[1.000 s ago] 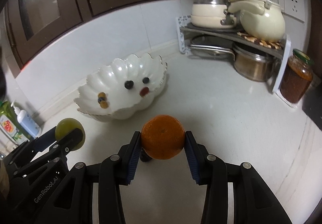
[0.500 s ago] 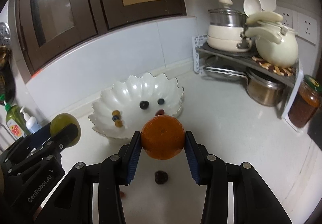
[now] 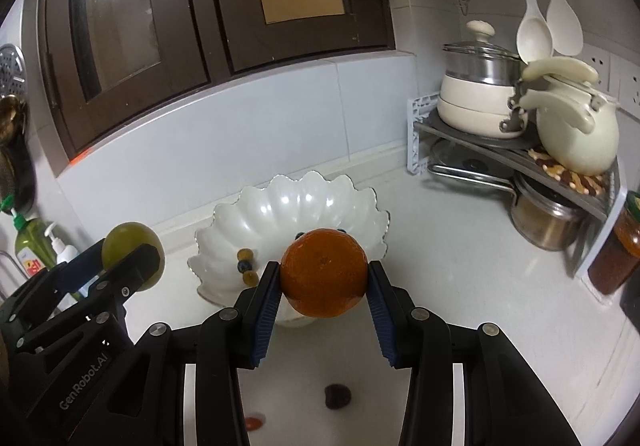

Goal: Organize fruits
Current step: 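Carry the pear in the left tool while the right tool carries the orange over the bowl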

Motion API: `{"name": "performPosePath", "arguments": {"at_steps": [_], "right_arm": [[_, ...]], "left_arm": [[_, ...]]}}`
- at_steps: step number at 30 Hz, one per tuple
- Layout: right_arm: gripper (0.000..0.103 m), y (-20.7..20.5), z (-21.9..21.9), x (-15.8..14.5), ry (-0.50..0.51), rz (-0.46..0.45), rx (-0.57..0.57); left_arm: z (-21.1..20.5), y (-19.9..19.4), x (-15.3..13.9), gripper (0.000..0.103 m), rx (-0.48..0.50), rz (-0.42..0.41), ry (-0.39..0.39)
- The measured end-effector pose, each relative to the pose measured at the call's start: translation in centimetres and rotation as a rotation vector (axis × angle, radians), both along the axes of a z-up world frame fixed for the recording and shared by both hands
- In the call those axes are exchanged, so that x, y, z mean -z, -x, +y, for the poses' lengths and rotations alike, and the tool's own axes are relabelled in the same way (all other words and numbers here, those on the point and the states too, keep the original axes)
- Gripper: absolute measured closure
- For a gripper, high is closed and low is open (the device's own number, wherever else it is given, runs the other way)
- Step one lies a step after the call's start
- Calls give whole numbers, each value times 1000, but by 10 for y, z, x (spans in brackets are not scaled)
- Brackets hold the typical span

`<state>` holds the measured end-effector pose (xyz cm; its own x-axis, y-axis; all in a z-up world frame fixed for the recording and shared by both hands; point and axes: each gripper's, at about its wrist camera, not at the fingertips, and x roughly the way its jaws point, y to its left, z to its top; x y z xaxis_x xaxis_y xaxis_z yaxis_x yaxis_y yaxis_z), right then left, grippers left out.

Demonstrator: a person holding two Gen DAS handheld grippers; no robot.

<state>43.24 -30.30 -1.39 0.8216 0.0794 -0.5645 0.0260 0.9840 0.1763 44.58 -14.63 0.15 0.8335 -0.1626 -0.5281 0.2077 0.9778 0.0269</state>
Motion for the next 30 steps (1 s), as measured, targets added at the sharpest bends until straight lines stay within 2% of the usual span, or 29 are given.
{"name": "performPosePath", "arguments": {"at_steps": [8, 16, 24, 30], "right_arm": [[59, -29, 1, -1, 12, 18, -13], [59, -66, -1, 8, 25, 74, -24], [59, -102, 2, 23, 38, 150, -46], [59, -127, 4, 34, 73, 204, -57]], "left_arm": [[0, -29, 0, 54, -9, 19, -6], [-6, -60, 10, 54, -28, 46, -48], [-7, -97, 28, 54, -13, 148, -29], [-10, -120, 43, 54, -15, 210, -47]]}}
